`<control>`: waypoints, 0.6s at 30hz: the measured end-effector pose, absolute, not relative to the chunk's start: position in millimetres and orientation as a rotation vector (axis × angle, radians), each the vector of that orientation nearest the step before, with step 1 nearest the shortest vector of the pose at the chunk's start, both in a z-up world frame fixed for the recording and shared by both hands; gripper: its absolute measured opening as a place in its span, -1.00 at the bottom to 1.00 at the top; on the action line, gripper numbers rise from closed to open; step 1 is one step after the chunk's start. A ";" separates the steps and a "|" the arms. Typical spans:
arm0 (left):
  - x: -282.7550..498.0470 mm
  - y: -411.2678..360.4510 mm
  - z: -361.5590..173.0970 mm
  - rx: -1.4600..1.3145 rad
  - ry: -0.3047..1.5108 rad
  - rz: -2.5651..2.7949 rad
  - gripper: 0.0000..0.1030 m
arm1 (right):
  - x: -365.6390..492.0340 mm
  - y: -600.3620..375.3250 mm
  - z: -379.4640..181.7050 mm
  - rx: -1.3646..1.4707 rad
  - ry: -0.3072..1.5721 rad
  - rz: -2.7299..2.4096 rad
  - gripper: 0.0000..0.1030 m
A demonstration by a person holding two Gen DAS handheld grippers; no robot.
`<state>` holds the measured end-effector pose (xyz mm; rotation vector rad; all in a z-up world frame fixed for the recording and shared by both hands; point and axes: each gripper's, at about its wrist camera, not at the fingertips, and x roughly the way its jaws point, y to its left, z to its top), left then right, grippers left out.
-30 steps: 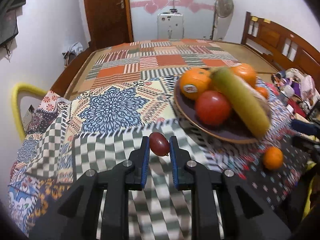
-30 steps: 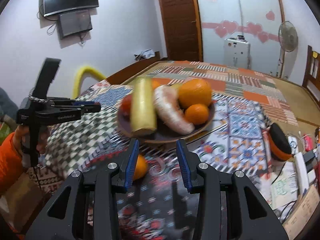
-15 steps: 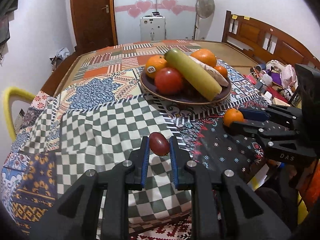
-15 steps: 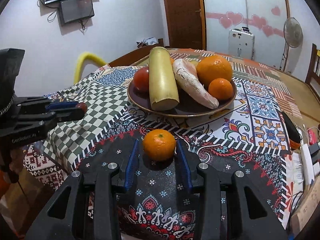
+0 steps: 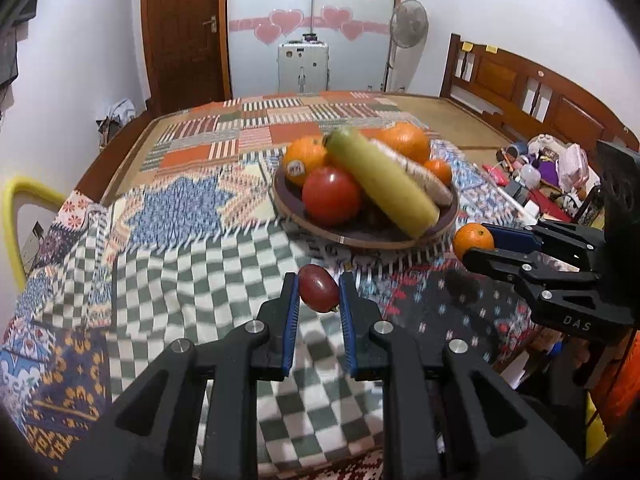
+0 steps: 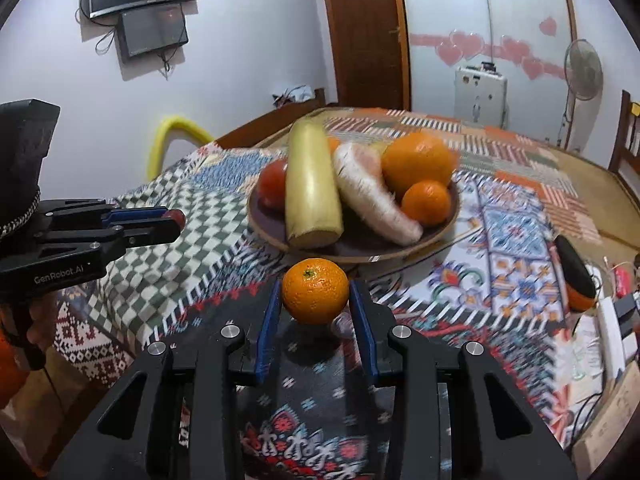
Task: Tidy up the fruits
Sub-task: 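Lower the date and the mandarin onto the plate and open both tools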
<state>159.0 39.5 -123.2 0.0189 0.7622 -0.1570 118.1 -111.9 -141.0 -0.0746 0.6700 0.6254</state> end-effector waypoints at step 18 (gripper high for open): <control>215.9 23.0 -125.2 -0.018 0.761 -0.220 -0.63 | 168.5 -122.4 -119.5 -0.070 0.581 0.554 -0.37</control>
